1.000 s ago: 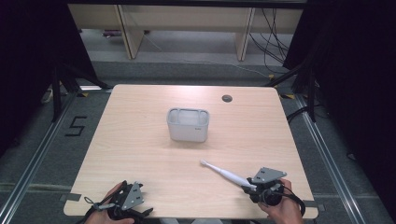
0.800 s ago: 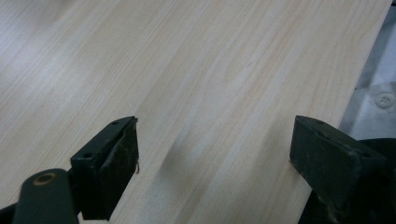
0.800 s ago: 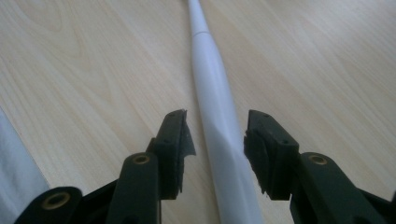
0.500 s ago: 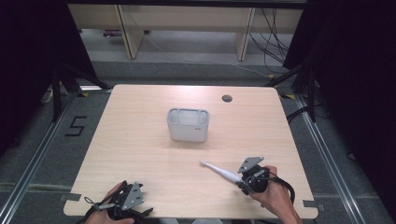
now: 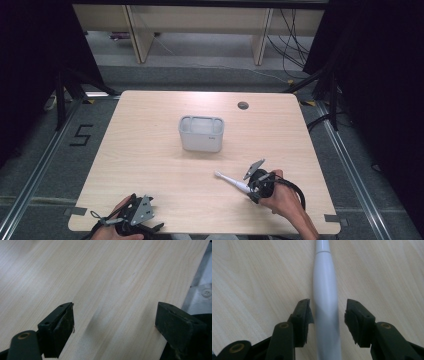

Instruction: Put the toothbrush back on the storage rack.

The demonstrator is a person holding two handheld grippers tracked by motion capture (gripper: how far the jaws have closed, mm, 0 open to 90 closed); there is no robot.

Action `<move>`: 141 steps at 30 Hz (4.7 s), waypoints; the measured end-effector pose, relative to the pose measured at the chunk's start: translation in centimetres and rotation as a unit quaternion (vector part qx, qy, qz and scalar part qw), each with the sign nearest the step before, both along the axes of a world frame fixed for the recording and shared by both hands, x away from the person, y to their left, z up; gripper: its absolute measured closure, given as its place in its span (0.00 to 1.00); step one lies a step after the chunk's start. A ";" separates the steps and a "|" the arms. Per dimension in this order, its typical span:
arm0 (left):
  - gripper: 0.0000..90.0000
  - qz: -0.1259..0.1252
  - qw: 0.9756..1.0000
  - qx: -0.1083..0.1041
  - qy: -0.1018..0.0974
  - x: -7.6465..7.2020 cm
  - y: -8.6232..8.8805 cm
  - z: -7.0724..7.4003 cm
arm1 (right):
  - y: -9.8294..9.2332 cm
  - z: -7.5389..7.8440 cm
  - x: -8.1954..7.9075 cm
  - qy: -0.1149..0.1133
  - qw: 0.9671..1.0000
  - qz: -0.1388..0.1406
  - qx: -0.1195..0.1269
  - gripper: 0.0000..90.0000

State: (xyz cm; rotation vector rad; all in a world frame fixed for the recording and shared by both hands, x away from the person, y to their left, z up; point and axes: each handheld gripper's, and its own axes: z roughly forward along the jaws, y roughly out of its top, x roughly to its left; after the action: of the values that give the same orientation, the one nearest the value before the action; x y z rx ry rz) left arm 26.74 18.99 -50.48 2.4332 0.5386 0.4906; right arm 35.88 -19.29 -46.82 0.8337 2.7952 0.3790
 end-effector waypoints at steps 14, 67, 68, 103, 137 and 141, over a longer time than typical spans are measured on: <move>0.17 -0.003 1.000 0.002 -0.001 0.0 0.0 0.0 | 1.0 -0.5 1.8 0.050 0.998 0.023 -0.037 0.70; 0.17 0.000 1.000 -0.002 -0.001 0.1 0.0 0.1 | 1.2 3.8 1.1 0.000 0.999 0.045 -0.017 0.74; 0.17 0.000 1.000 -0.002 -0.001 0.1 0.0 0.2 | 1.1 4.2 1.0 -0.002 0.999 0.040 -0.007 0.74; 0.17 -0.004 1.000 0.001 -0.004 0.0 0.0 0.3 | 0.1 7.6 6.0 -0.161 0.943 -0.042 0.287 0.74; 0.17 -0.006 1.000 -0.007 -0.004 0.0 0.0 0.3 | 4.3 11.0 10.6 -0.222 0.886 -0.065 0.401 0.74; 0.17 -0.005 1.000 -0.006 -0.003 0.0 0.0 0.3 | 4.8 11.1 11.2 -0.224 0.881 -0.072 0.411 0.74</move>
State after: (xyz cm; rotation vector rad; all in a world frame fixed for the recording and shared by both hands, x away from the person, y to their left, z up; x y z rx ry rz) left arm 26.78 19.00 -50.20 2.4210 0.5258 0.4902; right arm 47.03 -14.53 -35.67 0.9218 2.0699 1.5633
